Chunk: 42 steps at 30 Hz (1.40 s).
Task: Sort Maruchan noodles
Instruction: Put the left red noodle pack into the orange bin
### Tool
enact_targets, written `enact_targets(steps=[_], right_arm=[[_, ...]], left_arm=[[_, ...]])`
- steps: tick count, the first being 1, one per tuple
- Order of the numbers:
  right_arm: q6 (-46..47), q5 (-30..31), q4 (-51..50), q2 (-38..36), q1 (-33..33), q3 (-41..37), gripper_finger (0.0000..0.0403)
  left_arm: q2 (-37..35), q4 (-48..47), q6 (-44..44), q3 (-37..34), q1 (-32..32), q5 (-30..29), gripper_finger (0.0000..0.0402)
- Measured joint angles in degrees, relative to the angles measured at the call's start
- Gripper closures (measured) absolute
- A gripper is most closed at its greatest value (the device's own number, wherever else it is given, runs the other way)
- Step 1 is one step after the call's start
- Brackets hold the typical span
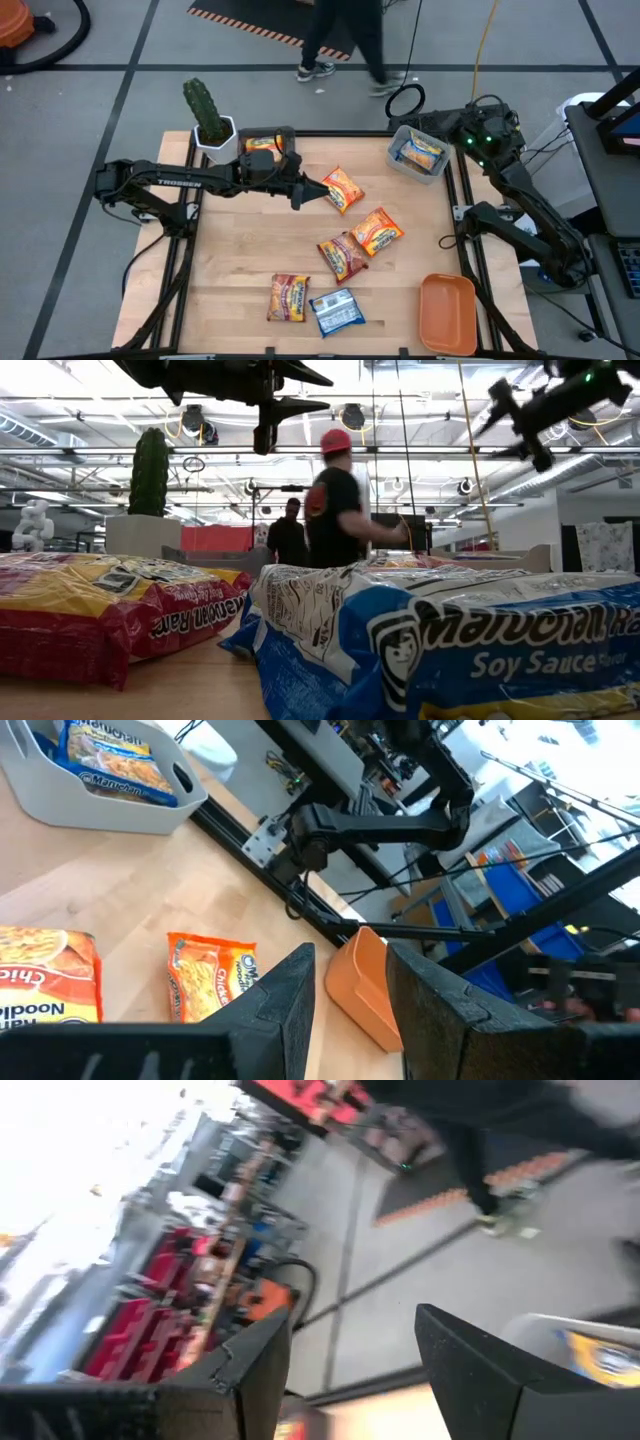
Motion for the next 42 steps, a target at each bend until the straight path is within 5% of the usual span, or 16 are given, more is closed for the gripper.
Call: enact_targets(steps=[7, 14, 23, 35, 42], right_arm=[[2.11, -0.13, 0.76, -1.77, 7.66, 3.22, 0.0195], [6.12, -0.09, 12.35, -2.0, 15.53, 3.22, 0.0195], [5.82, -4.69, 12.14, -1.98, 22.15, 3.22, 0.0195], [-0.02, -15.5, 6.68, -1.94, 29.95, 3.22, 0.0195], [-0.61, -18.24, 4.92, -2.59, 35.7, 3.19, 0.0195]], left_arm=[[0.0, -7.21, -2.73, 0.04, 0.0, 0.09, 0.0272], [0.0, -20.13, -5.64, 0.03, -1.46, 0.12, 0.0272], [0.0, -27.41, -23.22, 0.03, -13.42, 2.44, 0.0272], [0.0, -25.23, -39.05, 0.03, -33.85, -13.94, 0.0272], [0.0, -23.4, -47.22, 0.38, -39.92, -19.32, 0.0273]])
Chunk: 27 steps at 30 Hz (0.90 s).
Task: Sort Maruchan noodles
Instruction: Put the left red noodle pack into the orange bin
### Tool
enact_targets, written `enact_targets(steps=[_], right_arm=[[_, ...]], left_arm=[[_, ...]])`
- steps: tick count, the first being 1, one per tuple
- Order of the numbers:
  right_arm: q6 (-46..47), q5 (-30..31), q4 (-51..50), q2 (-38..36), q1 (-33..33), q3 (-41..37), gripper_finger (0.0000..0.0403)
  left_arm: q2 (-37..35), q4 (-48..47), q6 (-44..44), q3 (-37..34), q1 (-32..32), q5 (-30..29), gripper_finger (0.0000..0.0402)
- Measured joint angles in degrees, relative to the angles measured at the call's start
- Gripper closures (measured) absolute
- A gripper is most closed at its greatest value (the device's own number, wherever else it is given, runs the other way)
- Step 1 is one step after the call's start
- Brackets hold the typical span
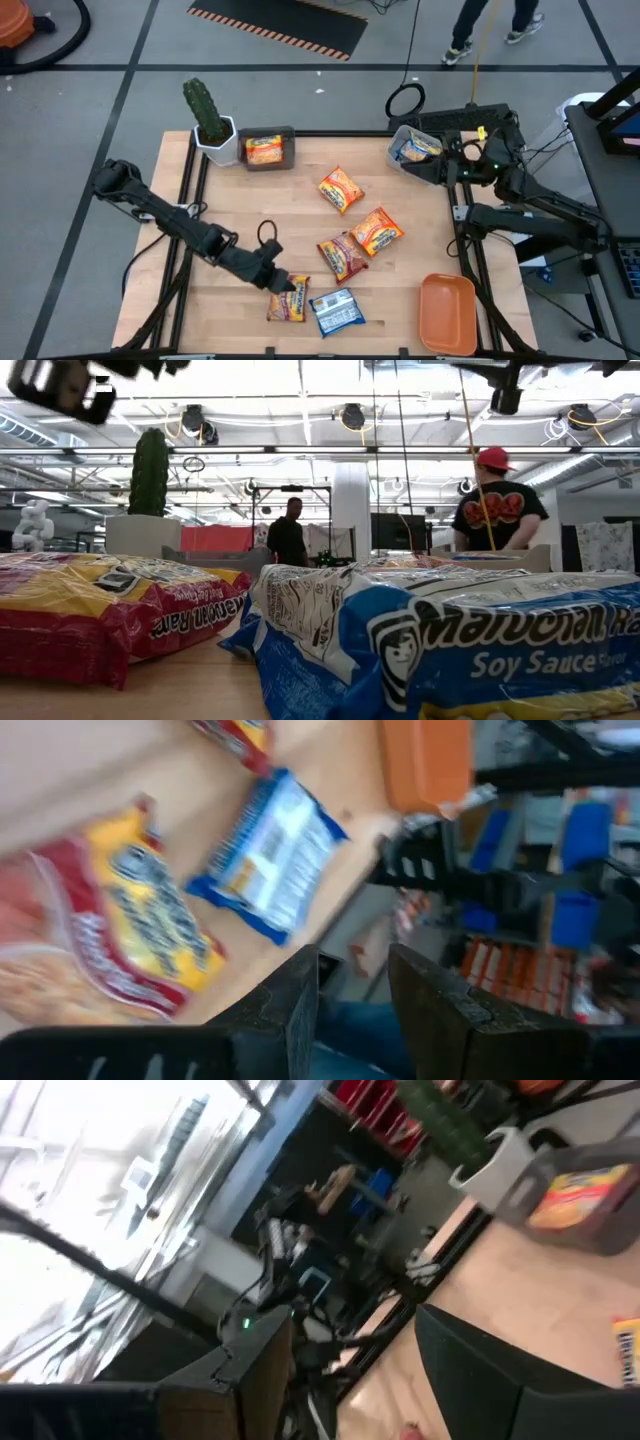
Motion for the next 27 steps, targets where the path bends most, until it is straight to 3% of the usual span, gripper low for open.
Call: enact_targets(steps=[5, 14, 24, 27], right_arm=[[-2.78, 0.07, -0.09, -0.05, 2.34, 0.0, 0.0195], [-2.54, 1.08, -0.09, 0.02, 4.74, 0.0, 0.0195], [2.49, 14.97, 1.26, 0.31, 9.64, -0.02, 0.0195], [5.81, 16.15, 3.37, 1.04, 11.9, -0.02, 0.0195]], left_arm=[[0.02, 0.36, 0.27, 3.02, -2.06, -0.59, 0.0273], [1.01, -8.24, 0.96, 5.04, -2.96, -1.22, 0.0273], [0.98, -14.64, 0.7, 5.04, -2.59, 0.15, 0.0273], [0.98, -15.48, -0.17, 5.04, -3.57, -0.55, 0.0273]])
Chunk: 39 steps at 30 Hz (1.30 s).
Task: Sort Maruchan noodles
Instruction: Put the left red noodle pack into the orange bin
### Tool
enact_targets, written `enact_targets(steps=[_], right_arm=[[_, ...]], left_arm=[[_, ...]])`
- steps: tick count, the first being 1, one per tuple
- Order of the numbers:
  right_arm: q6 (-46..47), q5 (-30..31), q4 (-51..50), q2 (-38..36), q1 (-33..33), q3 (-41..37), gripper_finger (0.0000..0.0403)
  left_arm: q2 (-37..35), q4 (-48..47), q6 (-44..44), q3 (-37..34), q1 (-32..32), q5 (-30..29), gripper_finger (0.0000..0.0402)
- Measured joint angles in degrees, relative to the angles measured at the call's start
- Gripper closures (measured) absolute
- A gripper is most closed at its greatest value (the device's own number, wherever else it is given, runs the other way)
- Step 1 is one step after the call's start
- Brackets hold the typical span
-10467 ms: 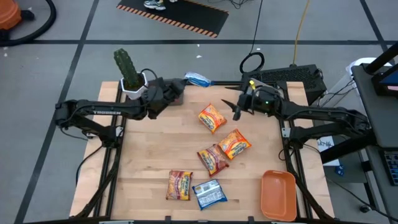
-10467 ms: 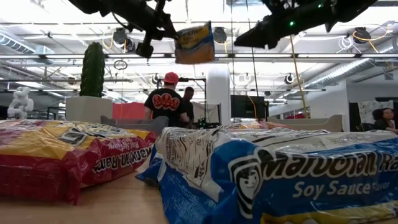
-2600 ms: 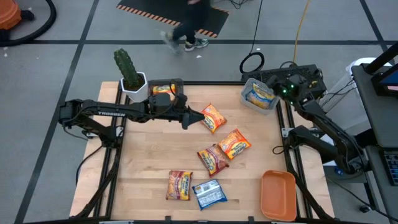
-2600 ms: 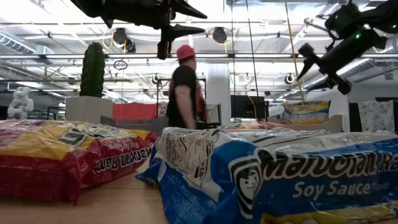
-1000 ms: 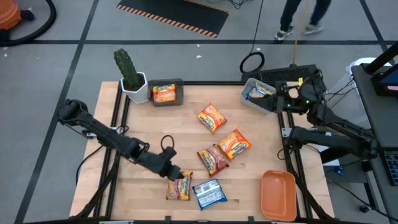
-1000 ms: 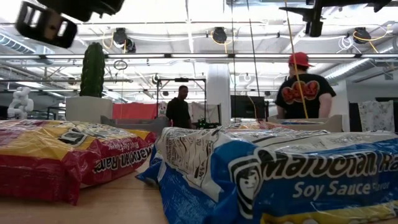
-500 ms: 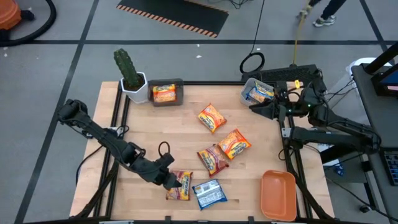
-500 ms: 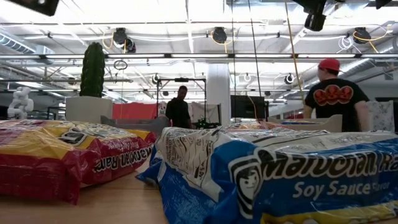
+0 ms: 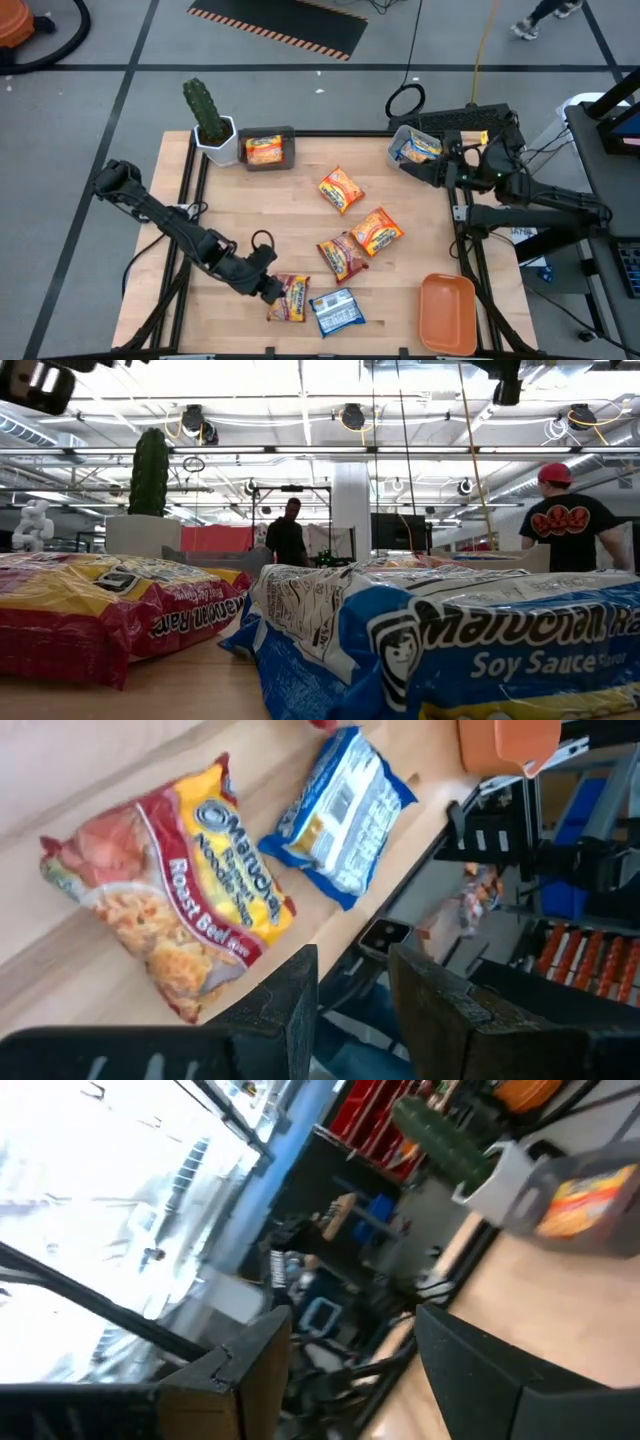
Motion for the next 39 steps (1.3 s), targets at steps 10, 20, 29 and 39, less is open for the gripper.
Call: enact_targets(steps=[10, 20, 29, 39], right_arm=[[4.05, 9.4, 9.68, 6.02, 12.9, 0.0, 0.0195], [2.21, 21.72, 17.35, 15.11, 27.47, 0.0, 0.0195], [3.81, 27.23, 23.45, 22.75, 34.29, 0.0, 0.0195], [4.0, 32.44, 27.09, 26.76, 38.47, 0.02, 0.0195]], left_arm=[[-0.02, -3.98, -3.91, 0.0, -3.87, -4.22, 0.0273], [-0.02, -7.52, -6.2, -0.02, -7.39, -6.32, 0.0273], [0.43, -6.53, -3.58, -0.52, -10.63, -6.31, 0.0272], [5.86, -2.98, -4.92, -1.05, -12.63, -5.96, 0.0172]])
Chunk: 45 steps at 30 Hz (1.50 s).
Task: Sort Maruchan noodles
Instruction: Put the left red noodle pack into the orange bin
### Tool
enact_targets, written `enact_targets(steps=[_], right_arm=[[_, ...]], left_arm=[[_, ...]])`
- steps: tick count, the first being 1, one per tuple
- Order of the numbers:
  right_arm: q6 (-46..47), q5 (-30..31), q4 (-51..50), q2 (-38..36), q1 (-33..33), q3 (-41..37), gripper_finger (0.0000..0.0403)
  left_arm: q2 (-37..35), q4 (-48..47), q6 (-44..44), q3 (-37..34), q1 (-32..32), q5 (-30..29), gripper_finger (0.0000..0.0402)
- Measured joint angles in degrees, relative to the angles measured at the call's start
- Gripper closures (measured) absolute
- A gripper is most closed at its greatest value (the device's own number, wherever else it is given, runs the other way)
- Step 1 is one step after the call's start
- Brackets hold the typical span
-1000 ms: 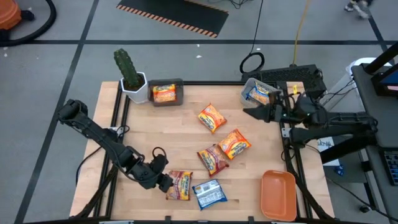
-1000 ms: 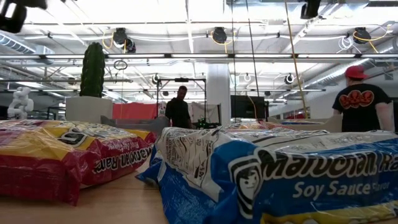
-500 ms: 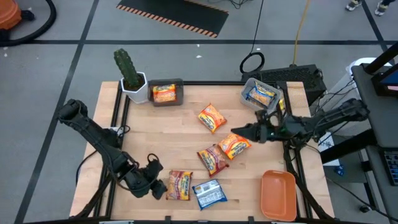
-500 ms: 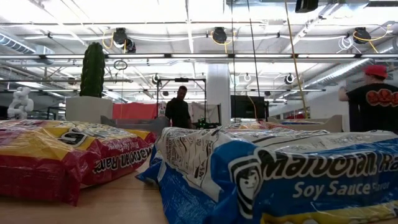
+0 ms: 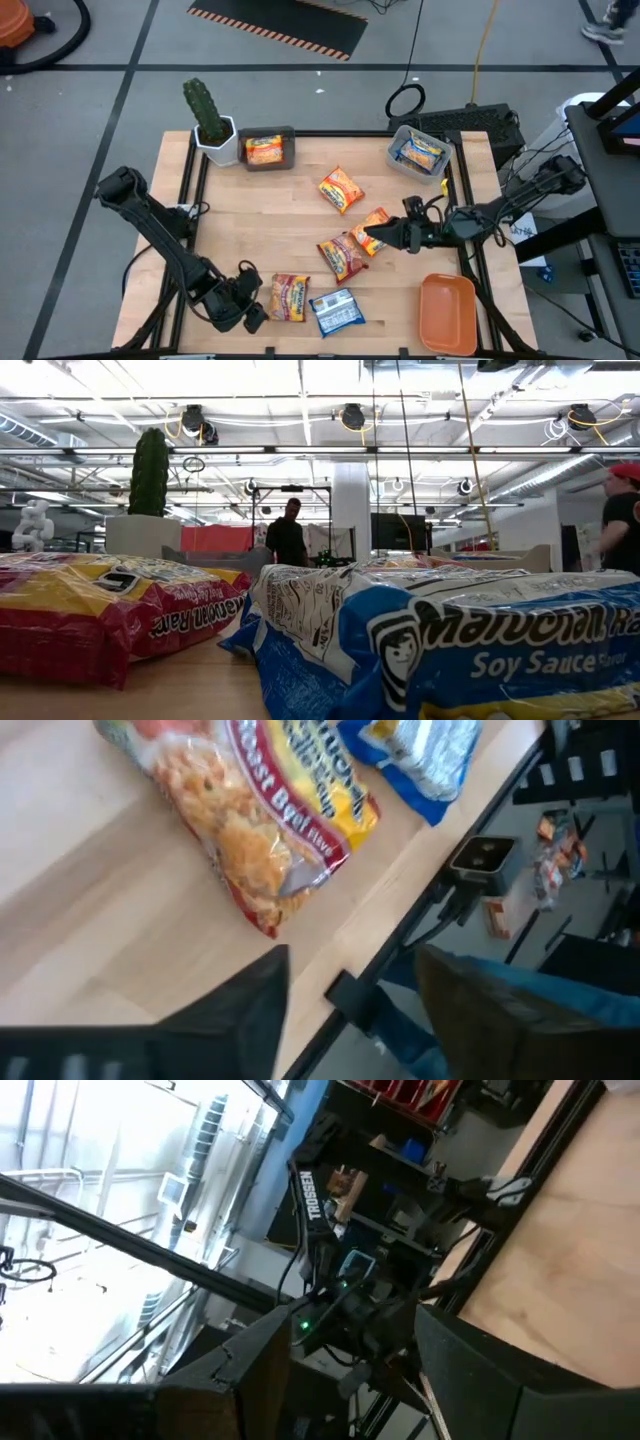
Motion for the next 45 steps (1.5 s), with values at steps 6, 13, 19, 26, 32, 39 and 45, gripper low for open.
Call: enact_targets(steps=[6, 13, 19, 26, 32, 39, 45], right_arm=[[1.36, 0.02, 0.04, 0.23, -0.6, 0.0, 0.0195], [1.43, -0.02, 2.35, 0.14, -1.25, 0.02, 0.0195], [1.4, -0.26, 2.49, 0.14, -1.68, 0.02, 0.0195], [0.31, -0.4, 2.45, 0.14, -1.97, 0.02, 0.0195], [-1.11, -2.13, 2.16, 0.14, -1.96, 0.02, 0.0195], [-1.28, -3.89, 1.64, 0.14, -1.91, 0.02, 0.0195], [-1.7, -5.1, 1.19, 0.14, -1.9, 0.02, 0.0195]], left_arm=[[5.73, 9.12, 2.82, -0.02, -0.56, 0.15, 0.0103], [13.06, 11.68, -5.48, -0.02, -0.87, 3.8, 0.0088], [16.3, 13.4, -9.29, -0.02, -0.93, 4.7, 0.0087], [18.03, 13.95, -4.74, 0.3, -1.09, 1.16, 0.0087], [18.27, 13.21, 2.5, 0.17, -0.26, -4.57, 0.0087], [18.25, 11.96, 5.6, 0.17, 2.12, -4.32, 0.0087], [18.25, 11.54, 10.44, 0.11, 3.95, -4.52, 0.0098]])
